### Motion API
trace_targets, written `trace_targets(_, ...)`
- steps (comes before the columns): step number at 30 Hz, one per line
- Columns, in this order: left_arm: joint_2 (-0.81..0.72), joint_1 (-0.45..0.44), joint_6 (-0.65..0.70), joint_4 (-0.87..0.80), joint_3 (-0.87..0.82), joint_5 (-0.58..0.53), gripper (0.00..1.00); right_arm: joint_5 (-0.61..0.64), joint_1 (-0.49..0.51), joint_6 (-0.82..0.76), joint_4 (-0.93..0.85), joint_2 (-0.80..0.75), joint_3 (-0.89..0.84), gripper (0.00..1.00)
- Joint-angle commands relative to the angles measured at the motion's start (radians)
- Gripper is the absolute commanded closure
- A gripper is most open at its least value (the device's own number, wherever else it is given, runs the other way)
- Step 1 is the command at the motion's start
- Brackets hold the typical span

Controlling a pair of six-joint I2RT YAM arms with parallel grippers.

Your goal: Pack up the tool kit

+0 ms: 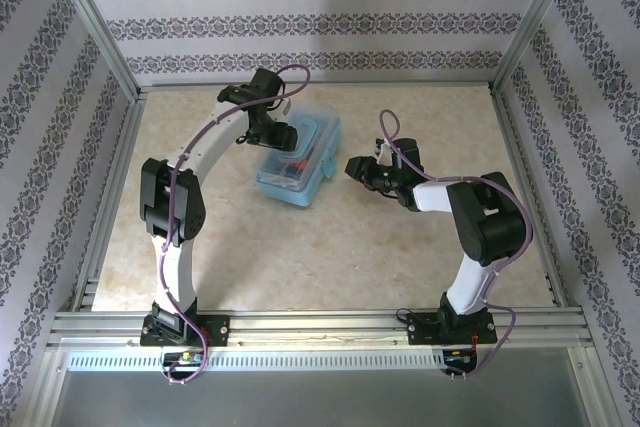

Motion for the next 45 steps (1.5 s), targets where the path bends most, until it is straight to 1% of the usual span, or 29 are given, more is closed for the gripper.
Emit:
trace_targets(1,0.058,0.028,0.001,-0.099,-0.064,-0.003,0.48,-0.099,0.014,0.060,0.171,0.044,-0.009,0.56)
trace_targets(3,0.060,0.036,-0.002,-0.085,-0.074,0.004,0.49,-0.155,0.019,0.104,0.280,0.081,-0.002,0.54)
trace_targets(6,0.060,0.045,-0.005,-0.065,-0.090,0.027,0.50,-0.193,0.015,0.201,0.453,0.134,-0.014,0.50)
trace_targets(8,0.063,0.049,-0.005,-0.065,-0.091,0.026,0.51,-0.197,0.008,0.242,0.497,0.164,-0.015,0.48)
trace_targets(16,0.040,0.052,-0.008,-0.051,-0.106,0.033,0.51,-0.217,0.023,0.290,0.545,0.229,0.026,0.42)
trace_targets(21,0.031,0.051,-0.012,-0.040,-0.125,0.041,0.51,-0.218,0.029,0.341,0.595,0.282,0.051,0.41)
trace_targets(25,0.025,0.052,-0.015,-0.039,-0.129,0.046,0.51,-0.225,0.029,0.384,0.647,0.308,0.062,0.41)
trace_targets(36,0.018,0.052,-0.020,-0.033,-0.135,0.050,0.51,-0.235,0.031,0.408,0.647,0.343,0.087,0.42)
trace_targets(42,0.014,0.052,-0.022,-0.034,-0.138,0.046,0.51,-0.235,0.032,0.388,0.641,0.302,0.068,0.43)
trace_targets(45,0.011,0.052,-0.024,-0.034,-0.138,0.040,0.51,-0.242,0.022,0.402,0.665,0.293,0.056,0.45)
